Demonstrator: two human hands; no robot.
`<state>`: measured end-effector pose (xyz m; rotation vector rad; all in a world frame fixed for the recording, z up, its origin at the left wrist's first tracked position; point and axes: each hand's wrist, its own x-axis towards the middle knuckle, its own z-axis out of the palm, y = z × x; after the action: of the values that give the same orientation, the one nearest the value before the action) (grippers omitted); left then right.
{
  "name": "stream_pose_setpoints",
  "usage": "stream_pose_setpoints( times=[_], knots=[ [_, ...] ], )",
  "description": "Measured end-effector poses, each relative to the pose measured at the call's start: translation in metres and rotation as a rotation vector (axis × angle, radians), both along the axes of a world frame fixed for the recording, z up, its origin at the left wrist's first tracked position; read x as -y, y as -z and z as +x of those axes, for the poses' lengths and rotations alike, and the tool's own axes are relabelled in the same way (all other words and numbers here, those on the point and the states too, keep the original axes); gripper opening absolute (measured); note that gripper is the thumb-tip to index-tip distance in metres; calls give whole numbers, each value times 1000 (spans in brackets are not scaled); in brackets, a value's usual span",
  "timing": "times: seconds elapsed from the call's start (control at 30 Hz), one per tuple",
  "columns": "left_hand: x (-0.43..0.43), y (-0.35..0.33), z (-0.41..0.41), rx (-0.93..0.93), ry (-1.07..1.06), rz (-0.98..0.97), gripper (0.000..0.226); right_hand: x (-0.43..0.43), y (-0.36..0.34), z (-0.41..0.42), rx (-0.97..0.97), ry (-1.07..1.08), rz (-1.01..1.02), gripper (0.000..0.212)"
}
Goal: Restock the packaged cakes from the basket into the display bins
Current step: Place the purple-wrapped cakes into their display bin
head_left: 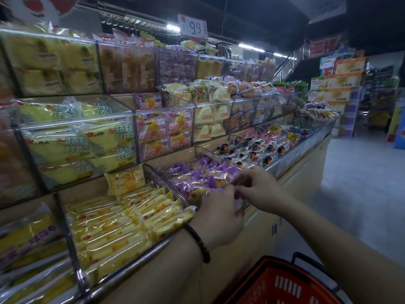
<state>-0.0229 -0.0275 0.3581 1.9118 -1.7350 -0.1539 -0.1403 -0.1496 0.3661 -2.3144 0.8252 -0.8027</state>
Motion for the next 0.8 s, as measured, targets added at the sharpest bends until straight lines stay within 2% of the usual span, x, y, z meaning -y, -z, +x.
stream_pose_setpoints(
  times=[0.07, 0.17, 0.3, 0.5, 0.63, 0.8],
  knots=[
    [0, 19, -6, -124, 44, 33, 31, -4, 11, -16, -38, -20, 77, 5],
    [2, 57, -7, -212, 73, 146, 33, -8, 37, -40, -85, -22, 159, 5],
    [11, 113, -5, -150, 49, 269, 30, -12, 84, -70, -98, 32, 279, 11],
    [31, 196, -24, -86, 176, 474, 14, -7, 178, -111, -179, 164, 376, 16],
    [56, 256, -31, -95, 224, 602, 24, 4, 242, -134, -254, 238, 441, 14],
    [70, 333, -32, -127, 98, 572, 22, 28, 309, -147, -304, 350, 523, 13]
  ],
)
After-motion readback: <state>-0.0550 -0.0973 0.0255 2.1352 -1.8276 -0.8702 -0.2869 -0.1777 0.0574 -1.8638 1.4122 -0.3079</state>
